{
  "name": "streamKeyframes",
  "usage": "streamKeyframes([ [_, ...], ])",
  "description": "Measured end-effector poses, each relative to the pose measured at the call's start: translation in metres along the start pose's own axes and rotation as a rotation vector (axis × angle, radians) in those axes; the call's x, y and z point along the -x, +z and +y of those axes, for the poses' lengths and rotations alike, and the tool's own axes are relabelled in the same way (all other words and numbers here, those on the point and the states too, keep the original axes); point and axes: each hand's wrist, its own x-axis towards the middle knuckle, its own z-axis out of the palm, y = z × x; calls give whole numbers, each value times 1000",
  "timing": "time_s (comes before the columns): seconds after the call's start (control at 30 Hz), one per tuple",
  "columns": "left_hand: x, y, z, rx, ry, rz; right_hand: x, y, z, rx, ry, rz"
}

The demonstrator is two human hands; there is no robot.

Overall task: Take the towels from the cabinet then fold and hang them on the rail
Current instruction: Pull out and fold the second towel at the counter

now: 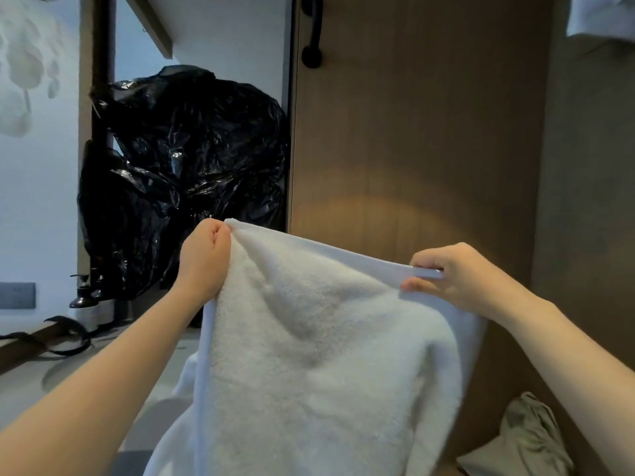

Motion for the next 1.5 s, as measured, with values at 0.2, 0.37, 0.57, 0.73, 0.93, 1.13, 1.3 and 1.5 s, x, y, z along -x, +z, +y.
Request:
streamKeyframes([
  [0.2,18,6,-37,-69,-66,-30,21,14,17,17,159,17],
  [0.37,20,10,-54,-87,-118,-21,14,17,29,63,177,84],
  [0.57,14,15,-68,-103,-139,-24,8,34,41,66,291,154],
  [0.73,10,20,-79,-102,-174,-21,0,44,42,61,286,243],
  [0.93,9,30,-84,-111,-157,-12,-13,59,51,-185,414,419],
  [1.13,9,45,-99,-86,-195,-21,-17,85,61,-201,476,406],
  [1.3,5,54,-104,-100,-235,-44,-19,96,68,-180,515,385],
  [1.5,12,63,-96,-69,-266,-98,-15,116,68,-81,594,261],
])
